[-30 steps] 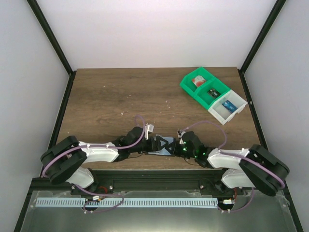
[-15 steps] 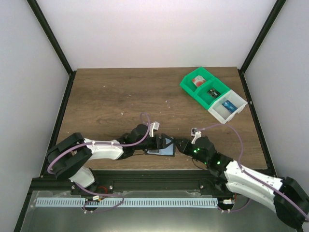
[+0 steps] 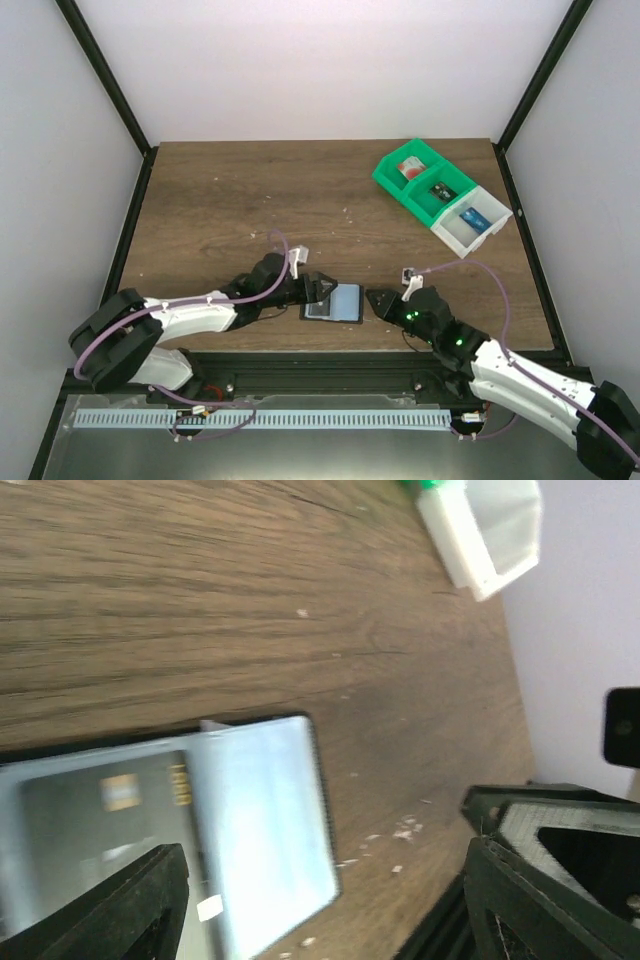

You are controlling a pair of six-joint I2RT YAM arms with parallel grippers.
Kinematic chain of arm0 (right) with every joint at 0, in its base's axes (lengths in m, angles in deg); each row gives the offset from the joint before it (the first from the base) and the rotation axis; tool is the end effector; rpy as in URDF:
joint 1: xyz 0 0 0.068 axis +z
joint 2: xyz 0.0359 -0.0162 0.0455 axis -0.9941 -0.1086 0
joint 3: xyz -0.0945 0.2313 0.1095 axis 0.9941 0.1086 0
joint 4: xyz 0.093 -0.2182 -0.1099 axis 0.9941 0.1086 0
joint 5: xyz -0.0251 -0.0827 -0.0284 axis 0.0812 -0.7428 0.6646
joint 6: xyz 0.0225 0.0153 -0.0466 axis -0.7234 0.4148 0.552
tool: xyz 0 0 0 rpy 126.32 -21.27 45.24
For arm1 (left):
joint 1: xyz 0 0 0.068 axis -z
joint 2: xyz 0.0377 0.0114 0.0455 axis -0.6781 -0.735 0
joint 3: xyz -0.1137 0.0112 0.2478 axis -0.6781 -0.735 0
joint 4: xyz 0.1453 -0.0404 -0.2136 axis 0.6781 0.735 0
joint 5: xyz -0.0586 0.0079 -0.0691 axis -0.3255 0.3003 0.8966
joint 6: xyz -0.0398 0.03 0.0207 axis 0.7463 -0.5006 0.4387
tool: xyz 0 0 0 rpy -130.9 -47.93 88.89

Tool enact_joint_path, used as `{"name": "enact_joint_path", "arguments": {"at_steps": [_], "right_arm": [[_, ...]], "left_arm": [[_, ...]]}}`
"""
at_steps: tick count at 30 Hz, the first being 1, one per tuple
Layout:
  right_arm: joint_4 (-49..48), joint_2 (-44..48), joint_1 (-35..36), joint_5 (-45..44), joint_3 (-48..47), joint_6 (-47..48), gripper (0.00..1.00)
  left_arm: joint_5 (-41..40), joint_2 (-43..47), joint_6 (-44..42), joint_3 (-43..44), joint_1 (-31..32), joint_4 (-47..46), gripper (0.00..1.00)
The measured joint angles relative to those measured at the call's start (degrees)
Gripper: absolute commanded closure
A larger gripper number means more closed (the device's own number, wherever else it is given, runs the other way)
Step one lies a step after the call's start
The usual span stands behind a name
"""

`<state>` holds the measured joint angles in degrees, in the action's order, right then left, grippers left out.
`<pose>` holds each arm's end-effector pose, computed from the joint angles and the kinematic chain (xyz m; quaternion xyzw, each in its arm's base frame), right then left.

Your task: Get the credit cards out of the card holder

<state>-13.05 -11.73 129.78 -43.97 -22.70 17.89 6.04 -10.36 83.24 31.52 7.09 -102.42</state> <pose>0.1055 0.1078 0.1597 0.1151 0.8323 0.4282 0.3328 0.1684 -0.2125 0.1684 0.0378 0.8615 -0.4526 0.2273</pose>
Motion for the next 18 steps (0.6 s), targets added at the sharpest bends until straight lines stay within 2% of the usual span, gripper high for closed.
{"name": "enact_joint_path", "arguments": {"at_steps": [9,12,15,18], "right_arm": [[-1.3,-8.6,0.0,3.8,-2.1,0.4,0.7],[-2.2,-14.6,0.0,5.8,-5.5,0.9,0.68],[-3.4,-20.7,0.0,7.6,-9.0,1.7,0.69],[-4.9,-25.8,0.1,9.4,-12.0,2.4,0.74]], "left_arm": [[-3.6,3.4,-4.8,-3.7,-2.6,9.3,0.34],[-4.3,4.4,-5.7,-4.7,-2.6,10.5,0.44],[-4.6,4.6,-6.7,-5.2,-2.6,11.5,0.59],[-4.6,4.6,-6.8,-5.5,-2.6,12.0,0.66]]}}
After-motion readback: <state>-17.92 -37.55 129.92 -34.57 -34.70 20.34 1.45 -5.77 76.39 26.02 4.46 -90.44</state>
